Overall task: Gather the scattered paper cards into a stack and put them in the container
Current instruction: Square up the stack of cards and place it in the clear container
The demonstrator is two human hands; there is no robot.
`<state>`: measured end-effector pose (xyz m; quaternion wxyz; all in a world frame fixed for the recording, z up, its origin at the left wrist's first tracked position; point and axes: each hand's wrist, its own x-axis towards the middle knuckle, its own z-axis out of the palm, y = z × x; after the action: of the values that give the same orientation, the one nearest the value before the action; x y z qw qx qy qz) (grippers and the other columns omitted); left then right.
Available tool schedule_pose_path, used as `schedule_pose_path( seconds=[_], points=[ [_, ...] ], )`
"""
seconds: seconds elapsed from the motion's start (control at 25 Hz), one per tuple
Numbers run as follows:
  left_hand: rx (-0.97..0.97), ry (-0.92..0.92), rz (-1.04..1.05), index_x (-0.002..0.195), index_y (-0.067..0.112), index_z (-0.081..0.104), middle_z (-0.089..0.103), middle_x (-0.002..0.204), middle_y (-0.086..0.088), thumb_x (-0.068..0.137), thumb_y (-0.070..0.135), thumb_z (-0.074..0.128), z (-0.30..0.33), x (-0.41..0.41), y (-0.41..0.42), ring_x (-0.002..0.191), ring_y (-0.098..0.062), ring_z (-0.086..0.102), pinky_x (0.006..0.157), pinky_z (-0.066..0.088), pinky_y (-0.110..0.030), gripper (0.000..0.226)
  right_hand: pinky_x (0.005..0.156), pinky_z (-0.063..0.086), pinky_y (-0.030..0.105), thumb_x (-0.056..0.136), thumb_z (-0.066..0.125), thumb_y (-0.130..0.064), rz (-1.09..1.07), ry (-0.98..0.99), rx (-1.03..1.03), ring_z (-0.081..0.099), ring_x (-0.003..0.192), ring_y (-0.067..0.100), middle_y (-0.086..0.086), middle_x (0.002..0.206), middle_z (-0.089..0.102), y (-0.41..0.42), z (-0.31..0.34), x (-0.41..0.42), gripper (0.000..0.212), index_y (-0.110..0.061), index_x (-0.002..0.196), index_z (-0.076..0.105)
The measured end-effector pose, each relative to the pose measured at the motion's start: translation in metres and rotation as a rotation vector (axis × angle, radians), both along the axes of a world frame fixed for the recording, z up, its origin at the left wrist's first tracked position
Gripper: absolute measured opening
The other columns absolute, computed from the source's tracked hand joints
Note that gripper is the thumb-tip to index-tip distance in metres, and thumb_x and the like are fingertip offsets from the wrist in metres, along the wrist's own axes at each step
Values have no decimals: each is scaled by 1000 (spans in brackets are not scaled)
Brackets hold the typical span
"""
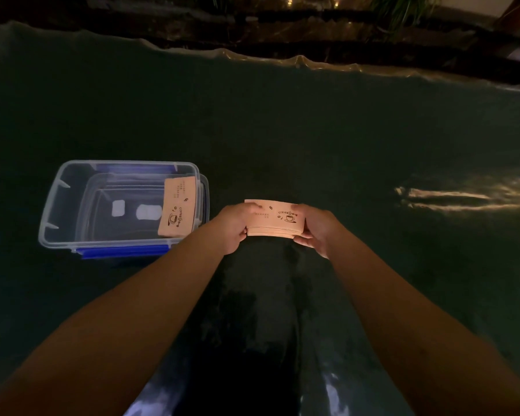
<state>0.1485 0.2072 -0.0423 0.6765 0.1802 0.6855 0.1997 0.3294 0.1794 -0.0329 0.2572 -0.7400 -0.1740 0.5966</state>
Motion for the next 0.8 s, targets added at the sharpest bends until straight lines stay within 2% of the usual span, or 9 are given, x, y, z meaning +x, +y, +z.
schedule_pose_path(
  seconds=[0.08, 0.16, 0.2, 0.28, 0.32, 0.4, 0.56, 0.68, 0.8],
  points=[
    [15, 37, -11, 98, 18, 66, 66, 101, -6, 86, 31, 81, -3, 0, -1, 91, -19, 61, 75, 51, -31, 23, 87, 58, 39, 97, 65, -33, -12, 17, -8, 72, 107, 24, 7, 111, 79, -1, 0, 0, 31, -14, 121, 69],
    [44, 5, -63, 104, 18, 69, 68, 103, -5, 88, 27, 80, -6, -1, -2, 91, -18, 63, 72, 51, -28, 21, 91, 57, 41, 97, 63, -32, -40, 43, -8, 71, 108, 25, 8, 111, 79, -3, 0, 1, 28, -15, 118, 70],
    [57, -32, -81, 111, 18, 70, 70, 108, -5, 88, 25, 80, -9, -3, -2, 97, -18, 65, 78, 55, -29, 25, 94, 56, 42, 97, 61, -32, -59, 56, -7, 71, 108, 25, 8, 110, 79, -6, 1, 0, 26, -15, 115, 70],
    [90, -154, -34, 113, 15, 70, 72, 116, -7, 88, 22, 79, -11, -6, -4, 106, -21, 68, 96, 58, -39, 27, 99, 54, 45, 97, 58, -30, -83, 89, -9, 71, 106, 26, 9, 108, 78, -12, 4, -2, 23, -15, 109, 70],
    [130, -218, -28, 111, 14, 71, 73, 115, -8, 90, 22, 78, -12, -8, -5, 104, -21, 70, 98, 58, -41, 23, 100, 53, 47, 97, 56, -30, -90, 119, -8, 70, 106, 27, 11, 108, 78, -15, 6, -4, 24, -14, 108, 70],
    [177, -272, -64, 110, 15, 73, 75, 111, -7, 90, 23, 78, -10, -10, -6, 100, -20, 72, 91, 61, -38, 22, 103, 51, 50, 97, 53, -30, -73, 167, 0, 69, 110, 31, 14, 111, 77, -23, 8, -7, 27, -12, 111, 69],
    [106, -208, -76, 115, 17, 72, 83, 103, -8, 81, 27, 86, 6, -22, -4, 109, -26, 71, 85, 62, -41, 38, 111, 46, 53, 101, 55, -32, 47, 128, 54, 66, 119, 33, 15, 120, 76, -33, 18, -7, 31, -11, 119, 69],
    [141, -259, -148, 118, 15, 71, 83, 100, -7, 85, 29, 83, 17, -33, -8, 109, -26, 73, 86, 62, -42, 38, 111, 46, 56, 101, 58, -33, 196, 159, 150, 64, 125, 32, 14, 126, 75, -35, 29, -4, 35, -12, 127, 68],
    [175, -332, -162, 120, 15, 70, 83, 104, -8, 87, 31, 80, 32, -47, -13, 107, -25, 75, 82, 64, -42, 37, 107, 51, 58, 104, 52, -37, 334, 161, 230, 66, 125, 31, 12, 131, 73, -37, 39, -15, 41, -15, 137, 63]
  ],
)
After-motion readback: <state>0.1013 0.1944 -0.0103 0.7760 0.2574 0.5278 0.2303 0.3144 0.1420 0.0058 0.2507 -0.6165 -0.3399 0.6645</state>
